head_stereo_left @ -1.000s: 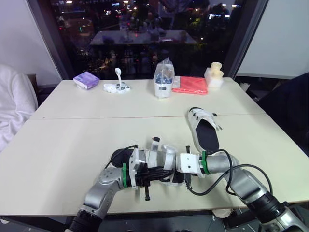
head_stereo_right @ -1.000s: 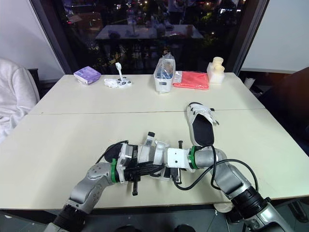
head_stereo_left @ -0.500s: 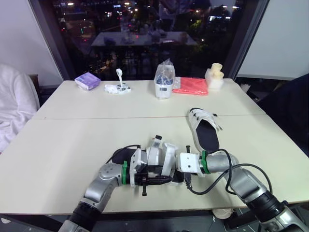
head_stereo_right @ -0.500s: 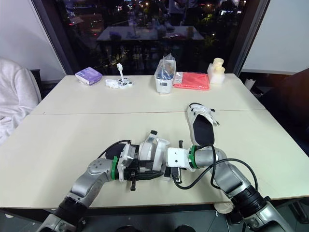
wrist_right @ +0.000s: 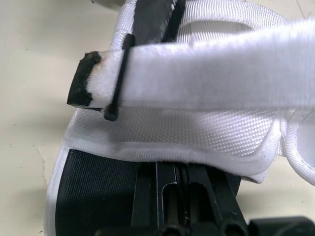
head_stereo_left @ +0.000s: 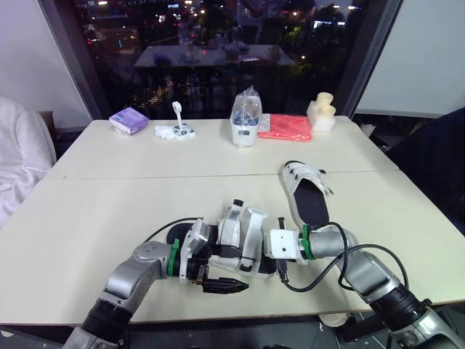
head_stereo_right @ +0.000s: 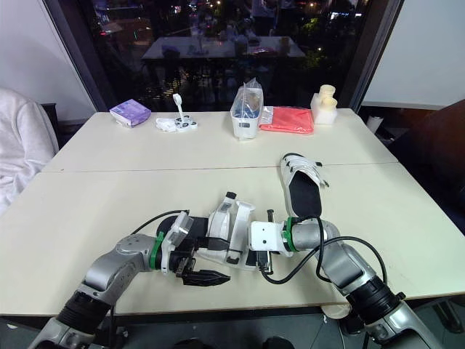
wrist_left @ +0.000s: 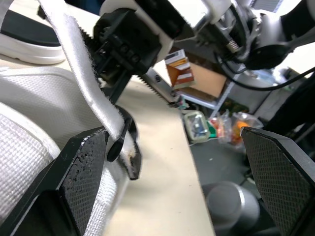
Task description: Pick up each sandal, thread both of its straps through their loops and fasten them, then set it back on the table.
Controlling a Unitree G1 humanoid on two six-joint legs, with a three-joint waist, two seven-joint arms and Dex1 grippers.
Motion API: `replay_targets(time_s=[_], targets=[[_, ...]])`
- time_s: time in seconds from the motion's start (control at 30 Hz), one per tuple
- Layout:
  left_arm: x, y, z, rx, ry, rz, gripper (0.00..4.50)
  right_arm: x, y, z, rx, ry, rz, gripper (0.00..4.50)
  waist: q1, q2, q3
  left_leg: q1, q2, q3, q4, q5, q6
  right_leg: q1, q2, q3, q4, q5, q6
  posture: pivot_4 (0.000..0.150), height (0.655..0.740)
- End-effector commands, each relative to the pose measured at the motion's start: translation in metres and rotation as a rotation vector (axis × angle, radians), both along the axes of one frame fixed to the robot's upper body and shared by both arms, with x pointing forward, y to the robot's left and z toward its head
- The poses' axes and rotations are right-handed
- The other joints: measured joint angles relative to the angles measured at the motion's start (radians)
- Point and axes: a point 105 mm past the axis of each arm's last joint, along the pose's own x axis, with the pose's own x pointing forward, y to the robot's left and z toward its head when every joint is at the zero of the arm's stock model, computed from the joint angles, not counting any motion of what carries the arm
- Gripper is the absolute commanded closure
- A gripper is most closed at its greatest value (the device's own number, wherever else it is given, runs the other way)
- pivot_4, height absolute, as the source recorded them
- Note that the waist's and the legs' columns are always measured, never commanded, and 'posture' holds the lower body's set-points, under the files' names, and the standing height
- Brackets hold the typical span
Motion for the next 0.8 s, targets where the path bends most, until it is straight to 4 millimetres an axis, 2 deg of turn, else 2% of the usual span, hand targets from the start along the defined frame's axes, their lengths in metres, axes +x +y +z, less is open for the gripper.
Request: replay_targets(time_s=[0.03,0.33,0.47,0.7,0.8], targets=[[0.007,0.002,0.022,-0.055,-0.029,0.018,0.07,0.006,-0.008,-0.010,-0.043,0.020,-0.043,4.50,0.000,0.000,0.000,-0.001,0.000,0.000,0.000,0.000,0.000,-0.001,0.000,0.000,0.000,0.000,0.000,0.150,0.7400],[0.024,-0.004,0.041,-0.108,-0.007,0.055,0.07,0.009,-0.010,-0.010,-0.051,0.008,-0.045,4.50,0.000,0.000,0.000,-0.003,0.000,0.000,0.001,0.000,0.000,-0.002,0.001,0.000,0.000,0.000,0.000,0.150,0.7400],[0.036,-0.012,0.036,-0.076,0.001,0.081,0.07,0.009,-0.010,-0.009,-0.051,0.004,-0.047,4.50,0.001,-0.001,0.001,-0.003,0.000,0.000,0.001,0.000,0.000,-0.001,0.001,0.000,0.000,0.000,0.000,0.150,0.7400],[0.043,-0.028,0.034,-0.075,0.001,0.080,0.07,0.011,-0.010,-0.008,-0.050,-0.003,-0.051,4.50,0.001,-0.001,0.001,-0.003,0.000,0.000,0.001,0.000,0.000,-0.001,0.001,0.000,0.000,0.001,-0.002,0.150,0.7400],[0.045,-0.030,0.033,-0.076,0.004,0.082,0.92,0.012,-0.010,-0.008,-0.049,-0.004,-0.052,4.50,0.001,-0.001,0.001,-0.003,0.000,-0.001,0.001,0.000,0.000,-0.001,0.002,0.000,0.000,0.003,-0.004,0.150,0.7400]])
